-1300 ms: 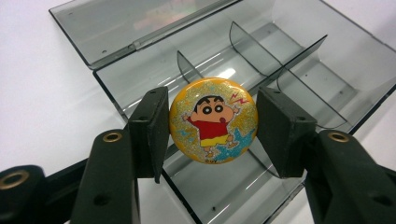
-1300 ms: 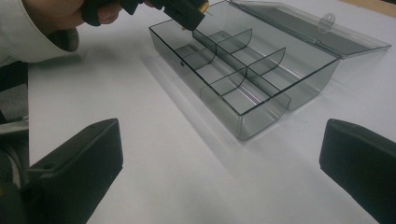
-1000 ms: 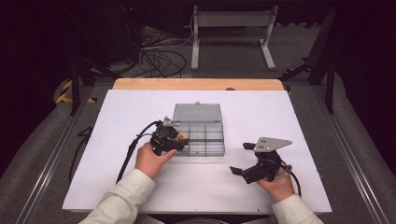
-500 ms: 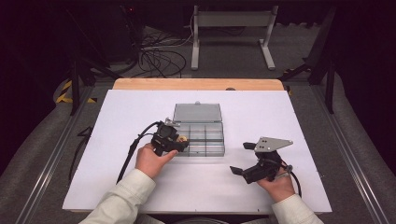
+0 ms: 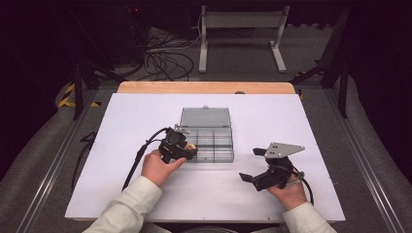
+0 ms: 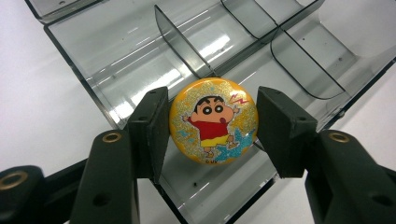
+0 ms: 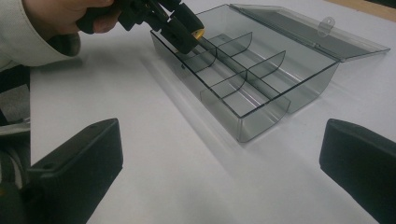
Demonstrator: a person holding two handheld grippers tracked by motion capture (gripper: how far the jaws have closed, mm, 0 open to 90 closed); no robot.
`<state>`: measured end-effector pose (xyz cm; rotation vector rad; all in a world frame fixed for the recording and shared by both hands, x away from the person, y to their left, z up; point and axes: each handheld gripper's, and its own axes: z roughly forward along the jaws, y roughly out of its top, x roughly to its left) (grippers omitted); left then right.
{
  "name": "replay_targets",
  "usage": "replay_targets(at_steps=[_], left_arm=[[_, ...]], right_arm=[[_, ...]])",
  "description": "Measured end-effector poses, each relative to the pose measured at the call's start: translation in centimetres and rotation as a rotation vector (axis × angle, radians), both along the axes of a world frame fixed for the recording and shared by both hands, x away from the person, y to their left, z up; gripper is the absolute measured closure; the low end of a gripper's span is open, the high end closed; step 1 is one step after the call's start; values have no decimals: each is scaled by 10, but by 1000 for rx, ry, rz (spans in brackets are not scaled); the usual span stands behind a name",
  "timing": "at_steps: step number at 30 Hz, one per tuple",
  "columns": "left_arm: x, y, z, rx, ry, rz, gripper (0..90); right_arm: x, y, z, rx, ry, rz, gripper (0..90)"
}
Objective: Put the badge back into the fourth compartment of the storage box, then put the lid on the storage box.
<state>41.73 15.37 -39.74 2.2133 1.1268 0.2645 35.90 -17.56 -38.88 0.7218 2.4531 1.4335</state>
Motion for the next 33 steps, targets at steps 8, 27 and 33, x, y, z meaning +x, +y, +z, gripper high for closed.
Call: replay_targets(at_steps=[8,27,33], left_arm=[[0,1,1,-7,-11,-8,429],[-13,9,19,-40,-162,-37,336],[-18,11,24,-52,-207,-52,295]], right_arm=[[0,0,0,0,-1,1,1],[2,-2,0,1,-4,-9,1],[2,-3,1,4,-4,-13,1]])
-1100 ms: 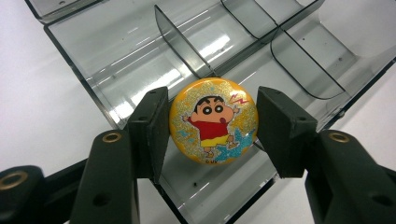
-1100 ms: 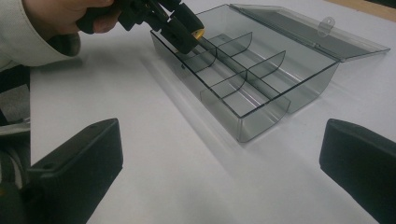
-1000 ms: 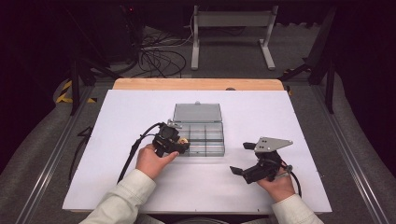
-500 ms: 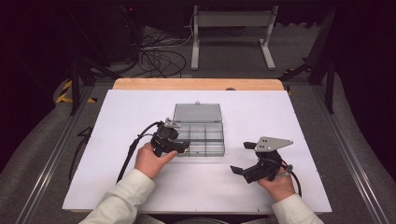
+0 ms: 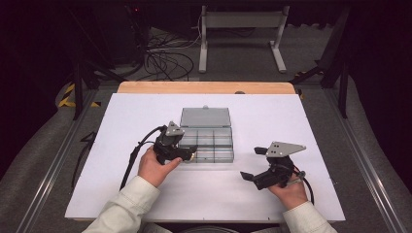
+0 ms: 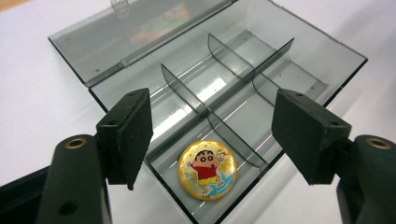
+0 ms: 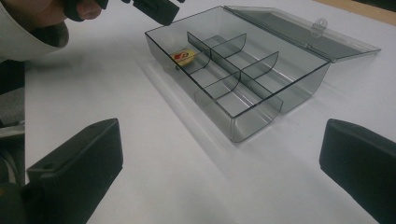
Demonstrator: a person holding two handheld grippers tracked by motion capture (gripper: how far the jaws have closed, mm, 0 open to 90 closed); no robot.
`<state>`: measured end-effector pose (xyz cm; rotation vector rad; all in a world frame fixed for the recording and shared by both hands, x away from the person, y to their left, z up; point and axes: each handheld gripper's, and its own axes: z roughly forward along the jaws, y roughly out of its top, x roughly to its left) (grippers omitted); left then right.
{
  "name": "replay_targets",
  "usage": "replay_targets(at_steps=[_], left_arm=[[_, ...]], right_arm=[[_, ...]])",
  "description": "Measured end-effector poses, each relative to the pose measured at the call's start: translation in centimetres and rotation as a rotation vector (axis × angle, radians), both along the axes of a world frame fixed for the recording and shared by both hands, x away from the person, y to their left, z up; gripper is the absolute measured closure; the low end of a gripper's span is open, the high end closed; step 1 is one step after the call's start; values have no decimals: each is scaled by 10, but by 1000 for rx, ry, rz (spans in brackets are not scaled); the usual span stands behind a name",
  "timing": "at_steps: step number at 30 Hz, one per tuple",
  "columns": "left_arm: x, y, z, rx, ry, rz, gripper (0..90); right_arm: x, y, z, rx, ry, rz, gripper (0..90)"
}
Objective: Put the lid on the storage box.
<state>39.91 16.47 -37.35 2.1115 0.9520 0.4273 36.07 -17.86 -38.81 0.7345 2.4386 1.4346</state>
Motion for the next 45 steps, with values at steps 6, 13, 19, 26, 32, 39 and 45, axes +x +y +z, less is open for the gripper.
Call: replay_targets(at_steps=[6,13,19,26,32,39,45], left_arm=[[-3,4,4,-5,-17,0,280],[-6,8,8,-20,-10,-11,244],[-9,9,10,-14,-45,-37,245],[-6,19,12,-26,-40,-40,241],[-2,23,19,-23,-33,-72,214],[1,27,27,11,-48,-81,205],[6,32,31,7,-50,-72,228]], right_arm=[[0,0,0,6,-3,-2,1],[1,1,2,8,-3,-7,0],[4,4,6,-10,-9,-21,0],[15,6,12,-24,14,-39,8],[25,11,18,-42,17,-41,12],[38,16,29,-47,16,-61,13],[47,22,32,-65,26,-56,13]])
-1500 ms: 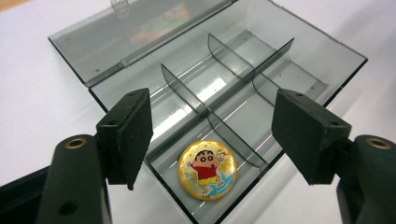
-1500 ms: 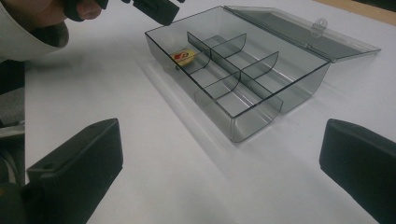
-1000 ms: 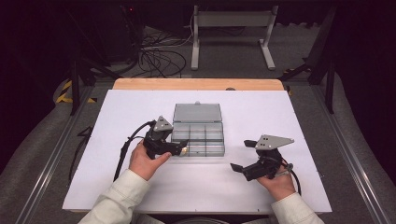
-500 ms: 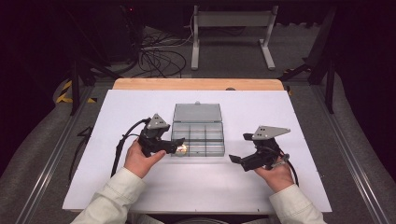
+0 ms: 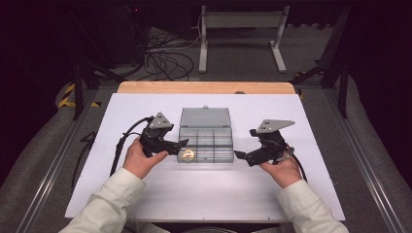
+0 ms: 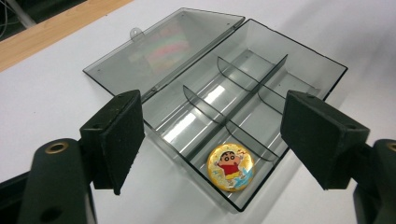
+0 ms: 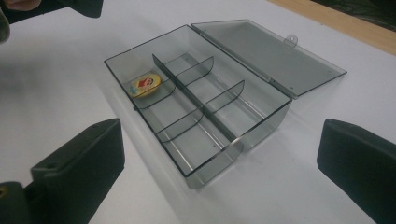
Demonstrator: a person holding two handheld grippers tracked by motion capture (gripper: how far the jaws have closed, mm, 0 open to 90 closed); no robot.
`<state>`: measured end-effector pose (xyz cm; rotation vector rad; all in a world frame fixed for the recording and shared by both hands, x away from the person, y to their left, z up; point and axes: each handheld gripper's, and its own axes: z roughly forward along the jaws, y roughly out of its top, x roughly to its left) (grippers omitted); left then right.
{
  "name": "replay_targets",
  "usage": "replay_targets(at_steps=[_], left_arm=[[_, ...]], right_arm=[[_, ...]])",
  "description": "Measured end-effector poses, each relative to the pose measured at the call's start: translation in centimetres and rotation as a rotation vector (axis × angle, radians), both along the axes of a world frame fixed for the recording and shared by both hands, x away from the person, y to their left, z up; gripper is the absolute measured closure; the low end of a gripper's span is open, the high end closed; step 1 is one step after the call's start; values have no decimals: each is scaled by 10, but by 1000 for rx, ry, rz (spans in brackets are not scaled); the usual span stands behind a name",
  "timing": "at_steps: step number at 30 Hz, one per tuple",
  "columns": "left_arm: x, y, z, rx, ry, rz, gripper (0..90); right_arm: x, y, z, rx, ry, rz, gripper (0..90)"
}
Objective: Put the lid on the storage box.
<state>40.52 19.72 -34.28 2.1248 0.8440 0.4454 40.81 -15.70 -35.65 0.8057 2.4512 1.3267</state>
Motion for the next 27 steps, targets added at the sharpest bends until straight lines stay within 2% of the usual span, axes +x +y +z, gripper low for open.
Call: replay_targets(at_steps=[5,13,21,27], left_arm=[[5,2,1,-2,1,8,232],[13,3,8,4,-7,16,235],[20,1,19,6,-13,23,237],[25,-2,27,16,-19,29,236]], right_arm=[[8,-1,1,28,9,-4,21],[17,-5,2,45,10,-34,37],[23,-4,15,18,-3,-51,47],[34,-1,21,-2,3,-55,47]])
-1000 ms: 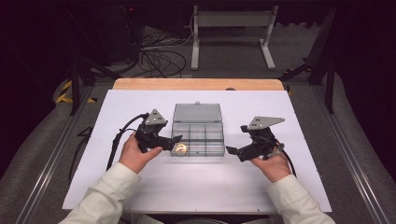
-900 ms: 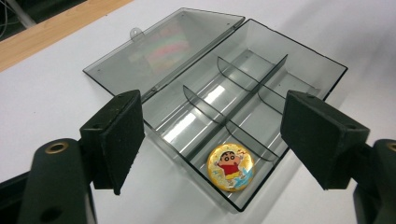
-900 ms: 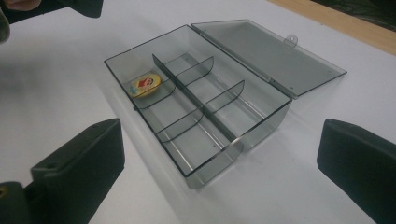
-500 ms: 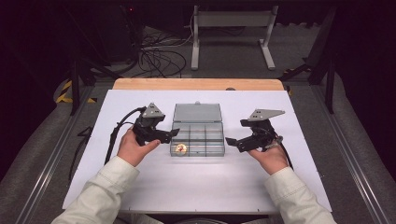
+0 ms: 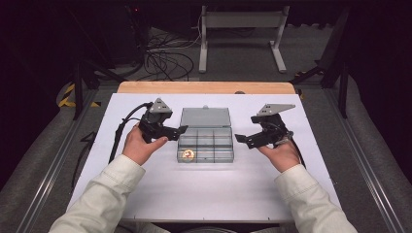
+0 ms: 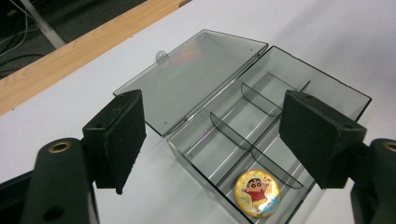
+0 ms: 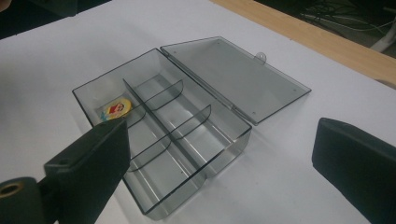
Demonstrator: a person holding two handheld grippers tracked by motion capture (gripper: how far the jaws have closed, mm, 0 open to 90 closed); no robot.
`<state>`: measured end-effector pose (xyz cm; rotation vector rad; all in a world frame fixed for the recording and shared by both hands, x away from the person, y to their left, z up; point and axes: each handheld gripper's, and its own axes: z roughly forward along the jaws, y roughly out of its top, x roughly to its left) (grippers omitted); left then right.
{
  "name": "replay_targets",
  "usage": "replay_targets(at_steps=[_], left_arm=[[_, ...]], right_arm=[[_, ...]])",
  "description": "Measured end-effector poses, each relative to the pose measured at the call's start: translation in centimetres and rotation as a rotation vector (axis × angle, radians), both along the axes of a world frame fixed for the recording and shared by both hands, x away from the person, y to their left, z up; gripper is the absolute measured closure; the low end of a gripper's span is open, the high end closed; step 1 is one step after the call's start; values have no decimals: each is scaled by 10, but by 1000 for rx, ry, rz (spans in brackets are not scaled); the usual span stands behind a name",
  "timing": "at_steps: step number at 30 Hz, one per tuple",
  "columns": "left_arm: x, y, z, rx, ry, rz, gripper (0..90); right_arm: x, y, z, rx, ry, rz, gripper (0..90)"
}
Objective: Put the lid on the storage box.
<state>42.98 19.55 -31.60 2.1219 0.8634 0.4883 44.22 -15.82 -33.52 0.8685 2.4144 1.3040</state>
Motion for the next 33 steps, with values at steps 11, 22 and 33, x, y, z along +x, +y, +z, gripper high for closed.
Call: replay_targets(at_steps=[11,22,33], left_arm=[[11,-8,5,20,-2,11,224],[28,-16,2,18,32,33,209],[48,-21,-16,14,61,62,210]], right_arm=[[18,7,7,-12,11,-12,49],[39,12,4,-15,28,-37,49],[58,16,-13,4,67,-67,56]])
